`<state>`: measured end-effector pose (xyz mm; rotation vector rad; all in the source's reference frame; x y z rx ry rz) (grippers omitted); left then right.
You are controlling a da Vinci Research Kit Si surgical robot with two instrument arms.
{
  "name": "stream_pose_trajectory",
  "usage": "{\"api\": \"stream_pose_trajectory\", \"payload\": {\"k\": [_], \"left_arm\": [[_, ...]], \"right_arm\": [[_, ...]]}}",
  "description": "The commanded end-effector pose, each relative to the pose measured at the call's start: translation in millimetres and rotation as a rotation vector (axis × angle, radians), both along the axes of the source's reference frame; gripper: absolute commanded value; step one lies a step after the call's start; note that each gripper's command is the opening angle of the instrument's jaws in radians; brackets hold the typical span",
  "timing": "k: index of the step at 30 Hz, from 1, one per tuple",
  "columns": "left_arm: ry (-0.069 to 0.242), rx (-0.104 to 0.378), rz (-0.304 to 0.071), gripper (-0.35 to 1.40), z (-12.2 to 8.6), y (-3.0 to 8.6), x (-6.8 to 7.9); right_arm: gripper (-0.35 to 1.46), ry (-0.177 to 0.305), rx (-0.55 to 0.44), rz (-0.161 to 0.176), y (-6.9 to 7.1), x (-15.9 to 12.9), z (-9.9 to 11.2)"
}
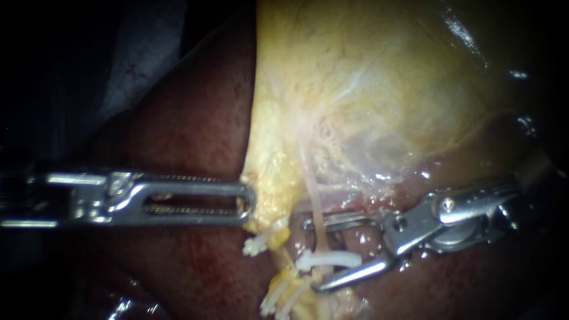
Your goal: Going back first clip right tube
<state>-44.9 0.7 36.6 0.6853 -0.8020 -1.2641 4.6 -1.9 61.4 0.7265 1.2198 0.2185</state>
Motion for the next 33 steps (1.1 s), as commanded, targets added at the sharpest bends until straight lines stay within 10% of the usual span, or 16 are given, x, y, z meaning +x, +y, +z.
{"api": "stream_pose_trajectory", "payload": {"k": [1,33], "left_arm": [[0.000,0.000,0.000,-0.35,0.0,0.0,0.0],[0.000,-0.001,0.001,-0.35,0.7,0.3,0.1]], "right_arm": [[0.59,-0.001,0.002,0.004,0.2,-0.3,-0.3],[0.59,-0.036,0.014,0.118,7.9,-7.1,-8.6]]}}
